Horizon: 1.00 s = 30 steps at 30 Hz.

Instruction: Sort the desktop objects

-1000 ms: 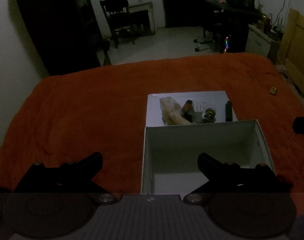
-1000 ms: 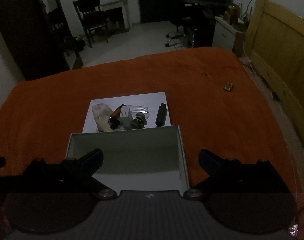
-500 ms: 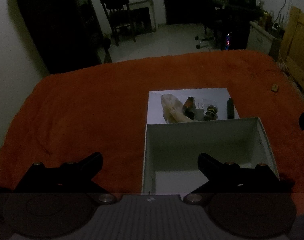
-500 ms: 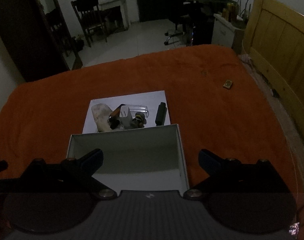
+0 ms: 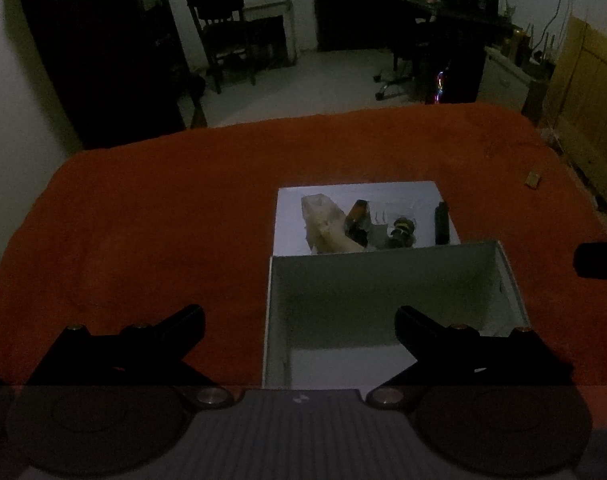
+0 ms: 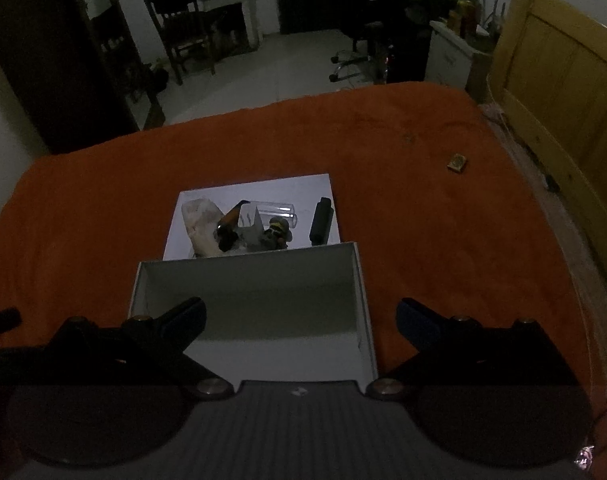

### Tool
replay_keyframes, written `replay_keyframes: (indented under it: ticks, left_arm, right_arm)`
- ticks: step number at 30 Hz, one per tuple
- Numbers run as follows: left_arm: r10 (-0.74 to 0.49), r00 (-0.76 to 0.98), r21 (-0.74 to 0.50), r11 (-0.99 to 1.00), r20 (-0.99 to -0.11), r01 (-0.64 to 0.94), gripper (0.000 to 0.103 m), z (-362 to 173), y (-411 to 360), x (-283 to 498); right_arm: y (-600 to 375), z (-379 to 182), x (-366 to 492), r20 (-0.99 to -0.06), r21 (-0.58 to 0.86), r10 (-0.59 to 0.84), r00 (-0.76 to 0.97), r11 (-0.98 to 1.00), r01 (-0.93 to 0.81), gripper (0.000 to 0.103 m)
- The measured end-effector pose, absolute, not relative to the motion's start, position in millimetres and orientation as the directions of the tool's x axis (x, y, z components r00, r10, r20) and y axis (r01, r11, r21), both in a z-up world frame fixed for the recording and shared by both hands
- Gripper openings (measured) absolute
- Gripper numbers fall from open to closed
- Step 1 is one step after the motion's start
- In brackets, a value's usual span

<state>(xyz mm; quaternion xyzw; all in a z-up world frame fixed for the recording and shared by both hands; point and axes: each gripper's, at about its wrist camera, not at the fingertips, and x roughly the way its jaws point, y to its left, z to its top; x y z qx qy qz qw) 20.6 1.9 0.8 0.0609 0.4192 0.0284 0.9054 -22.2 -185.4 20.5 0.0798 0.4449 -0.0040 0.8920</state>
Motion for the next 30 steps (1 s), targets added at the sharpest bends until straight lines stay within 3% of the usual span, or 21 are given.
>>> replay_keyframes:
  ticks: [30]
  left_arm:
    - [0.109,0.597,0.092,0.994,-0.795,-0.060,0.103,-1,17,56]
  right_arm:
    - [-203,31,1,-0.794,0.210,0.103,0.600,0.971,0.112,0.103]
